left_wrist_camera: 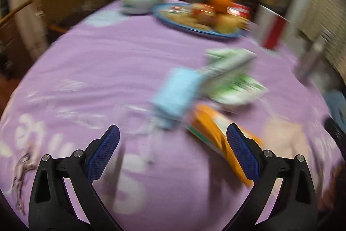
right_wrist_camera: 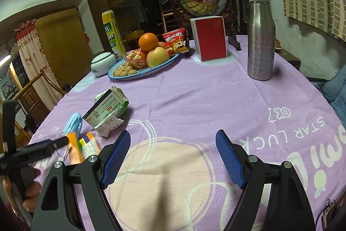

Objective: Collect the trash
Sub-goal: 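Close the left tool on the orange striped box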

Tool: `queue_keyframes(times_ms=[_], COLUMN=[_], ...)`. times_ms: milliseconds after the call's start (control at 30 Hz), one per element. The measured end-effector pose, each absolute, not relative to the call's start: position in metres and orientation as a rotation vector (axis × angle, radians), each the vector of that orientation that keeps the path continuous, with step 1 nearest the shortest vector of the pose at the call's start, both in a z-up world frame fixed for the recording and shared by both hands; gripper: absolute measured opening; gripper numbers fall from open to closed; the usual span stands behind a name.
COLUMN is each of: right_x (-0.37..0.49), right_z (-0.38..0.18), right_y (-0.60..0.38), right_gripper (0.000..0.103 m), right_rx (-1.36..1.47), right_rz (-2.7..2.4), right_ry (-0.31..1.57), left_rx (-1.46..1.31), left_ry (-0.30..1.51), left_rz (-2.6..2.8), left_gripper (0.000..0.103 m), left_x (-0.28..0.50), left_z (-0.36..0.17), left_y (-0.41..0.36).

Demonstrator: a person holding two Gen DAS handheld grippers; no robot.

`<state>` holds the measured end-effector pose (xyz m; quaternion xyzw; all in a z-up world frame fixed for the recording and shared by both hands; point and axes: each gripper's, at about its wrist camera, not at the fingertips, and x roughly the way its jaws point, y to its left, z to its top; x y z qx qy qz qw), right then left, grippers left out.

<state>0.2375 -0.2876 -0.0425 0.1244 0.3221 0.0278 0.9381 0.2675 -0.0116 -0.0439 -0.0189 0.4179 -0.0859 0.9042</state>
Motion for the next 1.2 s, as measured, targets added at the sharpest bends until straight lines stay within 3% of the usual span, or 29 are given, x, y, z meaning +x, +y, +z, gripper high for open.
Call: queue_keyframes(times_ms=[333, 500, 567, 667, 767, 800, 833, 867, 900, 1100, 1200], right_x=[0.235, 0.234, 0.234, 0.234, 0.234, 0.234, 0.235, 0.235, 0.235, 0.236, 0.236], right_z=[-0.040, -0.039, -0.039, -0.039, -0.040, -0.040, -0.040, -0.039, -0.039, -0.040, -0.040], right_y=[-0.290, -0.289, -0.289, -0.289, -0.288, -0.288, -0.287, -0.287, -0.287, -0.287, -0.286], right_gripper=[0.080, 0.080, 0.080, 0.080, 0.080, 0.080, 0.080, 0.080, 0.080, 0.080, 0.080], right_rx=[0.275, 0.262, 0.263, 0.265, 0.263, 0.261, 0.261, 0.262, 0.262, 0.262, 0.256], right_rz=[0.060, 0.053, 0.053, 0.056, 0.063, 0.063, 0.064, 0.064, 0.063, 0.067, 0.068], right_ry=[0.643, 0.635, 0.635, 0.636, 0.640, 0.641, 0.641, 0.641, 0.641, 0.647, 0.649], left_rx=[0.081, 0.037, 0.015, -0.085, -0.137, -0.125, -0.109, -0.084, -0.033, 0.250, 0.234], left_ry=[0.950, 0.981, 0.967, 0.938, 0.942, 0.939, 0.933, 0.919, 0.884, 0.882, 0.919], left_rz=[-0.334, -0.255, -0.182, -0.132, -0.189, -0.213, -0.216, -0.209, -0.192, -0.093, -0.065], left_gripper=[0.094, 0.041, 0.033, 0.031, 0.040, 0.057, 0.068, 0.088, 0.095, 0.096, 0.092], left_x=[0.266, 0.279, 0.282, 0.284, 0.281, 0.279, 0.277, 0.275, 0.270, 0.269, 0.275], left_z=[-0.067, -0.070, -0.065, -0.056, -0.053, -0.052, -0.050, -0.049, -0.046, -0.066, -0.073], left_y=[-0.063, -0.041, -0.026, 0.006, 0.009, 0.003, -0.003, -0.009, -0.019, -0.059, -0.051])
